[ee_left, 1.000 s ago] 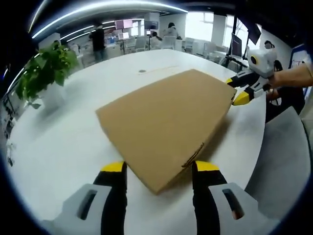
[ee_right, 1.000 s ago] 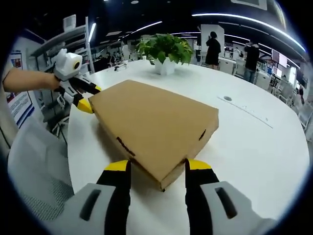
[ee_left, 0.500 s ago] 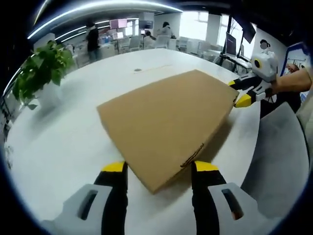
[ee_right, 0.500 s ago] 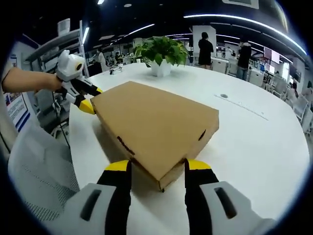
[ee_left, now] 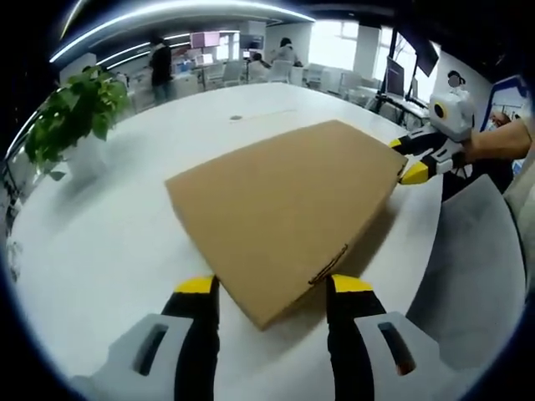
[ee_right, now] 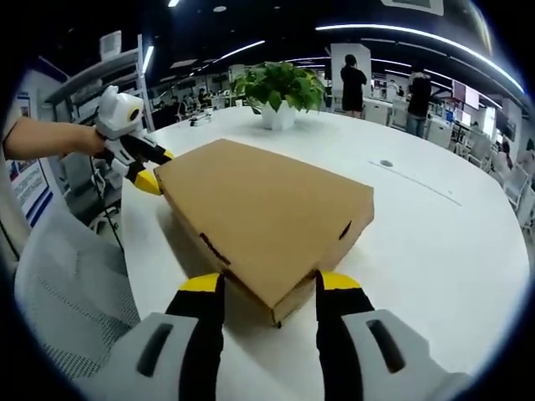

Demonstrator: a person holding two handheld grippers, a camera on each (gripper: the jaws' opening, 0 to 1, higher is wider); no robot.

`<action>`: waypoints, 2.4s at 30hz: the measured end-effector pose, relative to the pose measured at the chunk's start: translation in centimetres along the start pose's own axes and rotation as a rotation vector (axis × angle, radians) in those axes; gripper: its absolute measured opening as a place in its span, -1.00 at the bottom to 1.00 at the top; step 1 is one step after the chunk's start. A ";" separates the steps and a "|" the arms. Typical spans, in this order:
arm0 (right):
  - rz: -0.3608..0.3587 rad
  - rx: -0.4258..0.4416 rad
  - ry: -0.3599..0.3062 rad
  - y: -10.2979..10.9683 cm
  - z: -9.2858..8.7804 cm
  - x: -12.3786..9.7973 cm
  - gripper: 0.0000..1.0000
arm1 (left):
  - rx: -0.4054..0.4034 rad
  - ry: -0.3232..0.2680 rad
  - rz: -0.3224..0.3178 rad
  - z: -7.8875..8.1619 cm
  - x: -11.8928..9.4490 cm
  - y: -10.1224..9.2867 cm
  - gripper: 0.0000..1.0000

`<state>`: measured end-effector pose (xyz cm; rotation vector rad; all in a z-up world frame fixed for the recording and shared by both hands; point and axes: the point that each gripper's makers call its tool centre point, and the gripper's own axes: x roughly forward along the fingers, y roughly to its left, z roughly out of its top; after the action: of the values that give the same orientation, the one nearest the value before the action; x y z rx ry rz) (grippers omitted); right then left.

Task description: Operate the shoe box by opening the lid, removing the specified soft item, and placing it in the target area until the item is outside and the box remains undamaged.

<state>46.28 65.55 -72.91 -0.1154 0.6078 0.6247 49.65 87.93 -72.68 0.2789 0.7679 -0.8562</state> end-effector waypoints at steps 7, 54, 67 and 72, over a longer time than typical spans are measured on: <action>-0.002 0.026 -0.019 0.0 0.0 -0.1 -0.17 | 0.006 -0.014 0.000 -0.1 -0.1 0.0 0.02; -0.059 -0.085 -0.219 -0.7 9.3 -3.7 0.02 | 0.049 -0.222 0.089 7.9 -5.2 1.2 0.06; -0.072 -0.130 -0.232 -2.4 11.9 -3.3 0.00 | 0.087 -0.231 0.187 10.6 -5.4 4.3 -0.35; -0.082 -0.131 -0.240 -3.0 12.6 -3.1 -0.01 | 0.083 -0.248 0.238 11.4 -5.4 5.6 -0.58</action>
<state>52.25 65.05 -61.07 -0.1841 0.3287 0.5879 57.30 88.83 -61.25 0.3239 0.4576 -0.6828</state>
